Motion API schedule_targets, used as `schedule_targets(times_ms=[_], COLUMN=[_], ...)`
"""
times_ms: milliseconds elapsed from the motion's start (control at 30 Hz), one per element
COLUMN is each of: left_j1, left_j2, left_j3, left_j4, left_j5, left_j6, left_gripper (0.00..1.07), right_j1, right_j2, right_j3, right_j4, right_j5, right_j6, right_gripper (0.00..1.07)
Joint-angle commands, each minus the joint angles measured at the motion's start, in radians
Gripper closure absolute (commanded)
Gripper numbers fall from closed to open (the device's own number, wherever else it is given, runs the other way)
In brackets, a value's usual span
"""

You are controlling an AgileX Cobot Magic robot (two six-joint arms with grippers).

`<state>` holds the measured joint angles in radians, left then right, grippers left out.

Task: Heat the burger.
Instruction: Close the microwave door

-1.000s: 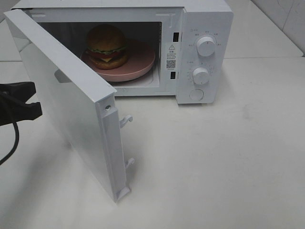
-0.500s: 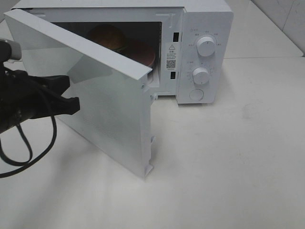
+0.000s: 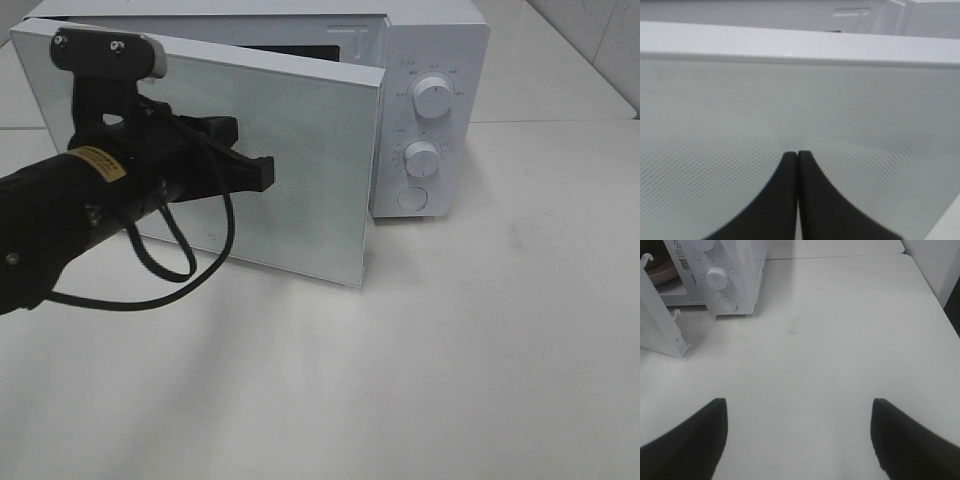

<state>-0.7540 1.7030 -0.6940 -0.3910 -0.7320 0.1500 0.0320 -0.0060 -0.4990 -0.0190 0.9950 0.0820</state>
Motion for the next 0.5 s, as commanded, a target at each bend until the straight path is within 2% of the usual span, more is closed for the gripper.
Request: schedule_targets(times_ms=[33,200,500], left_j1=[-0.017,-0.033,-0.034], left_j2=[0.023,0.092,0.181], left_j3=[-0.045,-0.151,-0.274], left_j4=[-0.029,-0.064,-0.083], left_j5=[0.015,0.037,0.068], left_j6=[0.02,0.022,0.024], left_gripper=[1.07,1.07,1.07], right_j1=[-0.005,-0.005,-0.005], right_j2=[-0.025,-0.025,-0.025], right_j3=[0.001,0.001,0.001], right_j4=[0.003,0.003,0.003], right_j5=[0.0,0.0,0.0], right_j6=[0.006,0.006,0.006], right_gripper=[0.32,0.32,0.32])
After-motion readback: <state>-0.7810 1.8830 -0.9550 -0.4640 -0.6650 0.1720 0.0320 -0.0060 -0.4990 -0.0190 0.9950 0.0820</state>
